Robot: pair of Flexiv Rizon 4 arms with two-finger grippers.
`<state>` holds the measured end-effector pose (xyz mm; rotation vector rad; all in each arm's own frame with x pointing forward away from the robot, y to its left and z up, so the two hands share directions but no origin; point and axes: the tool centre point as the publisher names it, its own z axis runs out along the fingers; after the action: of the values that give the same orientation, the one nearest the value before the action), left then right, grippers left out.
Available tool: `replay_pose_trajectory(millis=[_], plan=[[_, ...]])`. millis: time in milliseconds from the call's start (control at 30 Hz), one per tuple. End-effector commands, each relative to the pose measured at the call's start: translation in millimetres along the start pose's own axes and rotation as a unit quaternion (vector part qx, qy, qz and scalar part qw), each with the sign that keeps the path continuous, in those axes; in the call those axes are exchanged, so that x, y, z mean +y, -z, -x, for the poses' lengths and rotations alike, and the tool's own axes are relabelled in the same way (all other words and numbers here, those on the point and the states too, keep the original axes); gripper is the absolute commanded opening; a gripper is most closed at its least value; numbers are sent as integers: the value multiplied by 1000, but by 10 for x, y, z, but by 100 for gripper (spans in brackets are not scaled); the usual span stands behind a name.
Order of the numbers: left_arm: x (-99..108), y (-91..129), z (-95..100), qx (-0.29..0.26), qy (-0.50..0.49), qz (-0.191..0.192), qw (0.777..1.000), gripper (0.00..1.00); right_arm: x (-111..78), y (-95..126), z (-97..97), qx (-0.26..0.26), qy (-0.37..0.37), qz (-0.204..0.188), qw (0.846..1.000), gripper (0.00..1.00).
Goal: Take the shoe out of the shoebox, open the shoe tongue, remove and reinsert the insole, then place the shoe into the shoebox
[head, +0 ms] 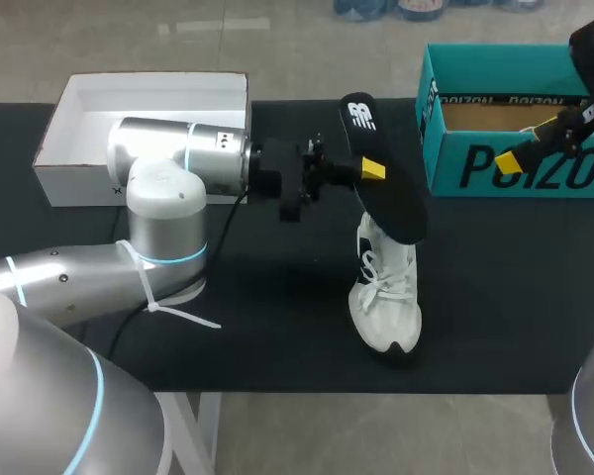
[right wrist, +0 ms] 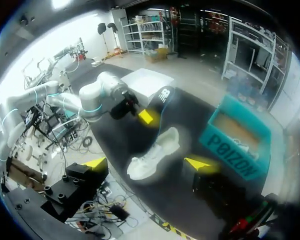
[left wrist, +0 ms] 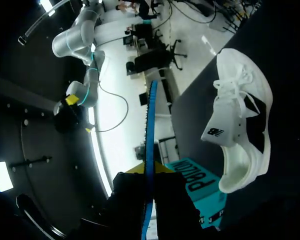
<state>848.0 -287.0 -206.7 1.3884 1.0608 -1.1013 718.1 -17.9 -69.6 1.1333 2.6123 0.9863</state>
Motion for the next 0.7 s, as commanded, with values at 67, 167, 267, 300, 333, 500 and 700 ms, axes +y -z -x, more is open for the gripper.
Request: replay_pose_trajectory(millis=[67, 167, 267, 300, 333, 500, 700], plan=[[-15, 11, 6, 2, 0, 10, 1000, 0, 0, -11, -5, -2, 0, -1, 1000, 100], [-23, 36, 14, 4, 6, 19, 1000, 0, 0, -11, -5, -2, 0, -1, 1000, 100], [-51, 57, 11, 7, 7, 22, 1000, 0, 0, -11, -5, -2, 0, -1, 1000, 100], [-51, 57, 11, 7, 7, 22, 1000, 0, 0, -11, -5, -2, 0, -1, 1000, 100], [-51, 57, 11, 7, 7, 22, 1000, 0, 0, -11, -5, -2, 0, -1, 1000, 100], [-51, 57, 11, 7, 7, 22, 1000, 0, 0, -11, -5, -2, 0, -1, 1000, 100], [-51, 57, 11, 7, 7, 22, 1000, 0, 0, -11, -5, -2, 0, -1, 1000, 100]])
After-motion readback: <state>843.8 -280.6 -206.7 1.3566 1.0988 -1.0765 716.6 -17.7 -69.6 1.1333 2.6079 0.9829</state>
